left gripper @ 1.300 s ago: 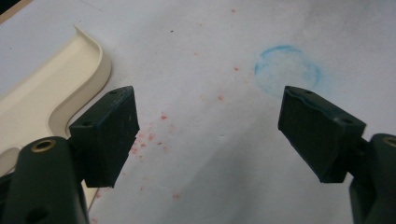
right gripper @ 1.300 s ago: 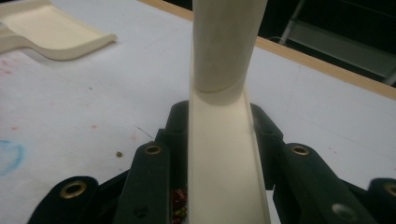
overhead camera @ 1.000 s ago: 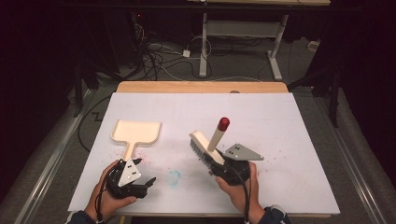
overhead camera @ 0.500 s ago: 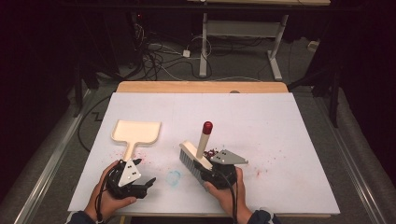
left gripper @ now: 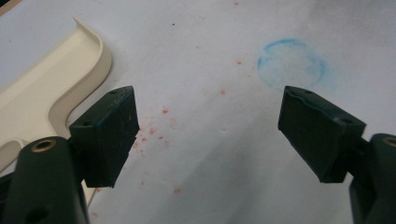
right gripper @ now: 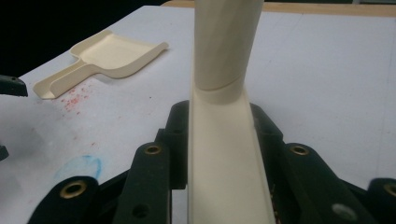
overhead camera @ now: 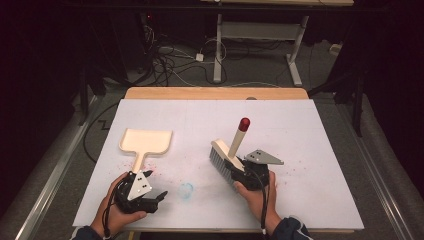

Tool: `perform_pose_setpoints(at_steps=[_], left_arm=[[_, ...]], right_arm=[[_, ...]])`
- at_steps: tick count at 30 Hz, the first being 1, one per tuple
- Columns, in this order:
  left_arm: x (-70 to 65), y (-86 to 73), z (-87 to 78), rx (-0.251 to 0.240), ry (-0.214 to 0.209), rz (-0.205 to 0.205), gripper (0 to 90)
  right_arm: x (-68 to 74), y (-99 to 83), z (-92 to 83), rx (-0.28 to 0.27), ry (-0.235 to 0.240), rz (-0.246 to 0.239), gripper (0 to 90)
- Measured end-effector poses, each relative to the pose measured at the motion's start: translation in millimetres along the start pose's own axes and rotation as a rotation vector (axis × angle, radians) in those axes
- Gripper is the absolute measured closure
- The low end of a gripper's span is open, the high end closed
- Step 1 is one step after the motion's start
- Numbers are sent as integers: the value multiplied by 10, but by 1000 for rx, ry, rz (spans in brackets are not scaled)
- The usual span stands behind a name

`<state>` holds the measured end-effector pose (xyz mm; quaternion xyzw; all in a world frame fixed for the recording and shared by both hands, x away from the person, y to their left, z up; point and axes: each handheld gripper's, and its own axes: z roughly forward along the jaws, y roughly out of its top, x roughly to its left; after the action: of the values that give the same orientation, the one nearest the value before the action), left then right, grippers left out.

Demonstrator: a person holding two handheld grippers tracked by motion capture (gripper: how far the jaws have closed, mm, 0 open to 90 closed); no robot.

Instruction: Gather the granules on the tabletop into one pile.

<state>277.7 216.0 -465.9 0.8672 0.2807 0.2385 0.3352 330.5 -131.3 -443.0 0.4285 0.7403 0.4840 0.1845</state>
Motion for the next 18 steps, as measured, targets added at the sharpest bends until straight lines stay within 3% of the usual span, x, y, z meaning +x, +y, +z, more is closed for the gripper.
perform_pose_setpoints(at_steps=[4, 10, 15, 18], left_arm=[[-3, -3, -4, -1, -3, -9, 194], [-3, -4, -7, 0, 2, -9, 194], [0, -4, -7, 1, 4, -9, 194], [-1, -4, -3, 6, 4, -7, 194]], right_arm=[[-34, 76, -108, -23, 7, -16, 674], [-93, 253, -359, -47, 37, -109, 673], [-177, 324, -592, -39, 112, -193, 673], [-220, 324, -734, -12, 179, -290, 672]])
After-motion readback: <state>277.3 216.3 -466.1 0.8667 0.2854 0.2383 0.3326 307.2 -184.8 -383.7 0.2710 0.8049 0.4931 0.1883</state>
